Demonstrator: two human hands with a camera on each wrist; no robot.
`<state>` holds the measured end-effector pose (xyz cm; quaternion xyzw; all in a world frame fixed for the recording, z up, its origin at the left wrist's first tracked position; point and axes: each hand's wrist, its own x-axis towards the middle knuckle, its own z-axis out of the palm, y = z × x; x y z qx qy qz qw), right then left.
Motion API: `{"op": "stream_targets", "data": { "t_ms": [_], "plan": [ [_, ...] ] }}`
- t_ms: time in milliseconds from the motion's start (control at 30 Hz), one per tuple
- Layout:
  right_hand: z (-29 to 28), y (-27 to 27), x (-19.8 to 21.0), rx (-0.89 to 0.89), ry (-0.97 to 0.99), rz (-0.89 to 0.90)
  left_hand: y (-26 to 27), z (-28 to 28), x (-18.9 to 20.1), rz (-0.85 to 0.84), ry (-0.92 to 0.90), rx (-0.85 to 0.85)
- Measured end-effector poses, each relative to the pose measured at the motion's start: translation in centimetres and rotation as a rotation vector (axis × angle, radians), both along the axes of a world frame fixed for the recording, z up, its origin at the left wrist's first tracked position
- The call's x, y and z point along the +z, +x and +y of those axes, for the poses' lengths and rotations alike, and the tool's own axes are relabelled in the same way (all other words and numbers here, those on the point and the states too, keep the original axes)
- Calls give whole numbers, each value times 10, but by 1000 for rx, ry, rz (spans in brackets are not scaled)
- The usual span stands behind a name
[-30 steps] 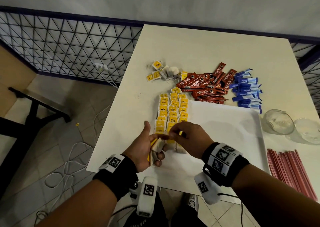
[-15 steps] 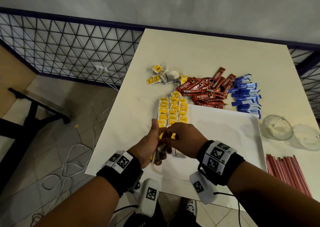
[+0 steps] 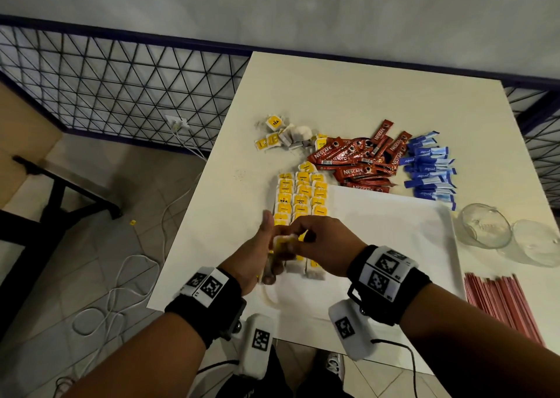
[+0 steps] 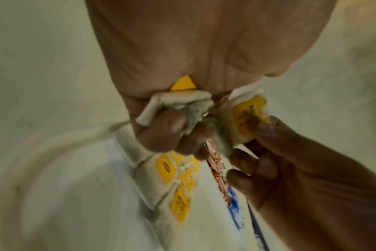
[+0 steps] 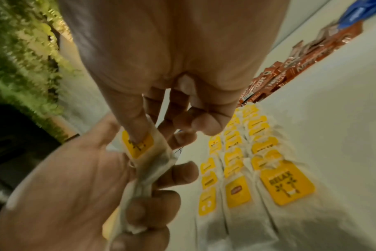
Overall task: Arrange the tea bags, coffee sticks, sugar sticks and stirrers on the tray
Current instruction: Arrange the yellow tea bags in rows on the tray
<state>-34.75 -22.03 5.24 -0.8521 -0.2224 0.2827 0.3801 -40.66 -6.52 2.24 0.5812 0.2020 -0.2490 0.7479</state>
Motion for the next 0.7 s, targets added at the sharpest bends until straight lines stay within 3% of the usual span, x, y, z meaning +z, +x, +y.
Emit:
{"op": "stream_targets", "data": {
  "t_ms": [100, 167, 233, 367, 500, 700],
  "plan": [
    [2, 6, 0, -15, 5, -5, -2, 12, -7, -367, 439, -45],
    [4, 8, 0, -36, 16, -27, -4, 19, -10, -464, 652, -140],
    [6, 7, 0, -49, 23, -37, -5, 21, -10, -444, 728, -178],
    [7, 1, -7, -67, -3, -47, -12, 16, -5, -303, 625, -161],
    [-14, -3, -24, -81, -124, -114, -26, 22, -25, -226, 883, -228],
    [-39, -16, -46, 8, -327, -168, -26, 0, -20, -191, 992, -315]
  ]
}}
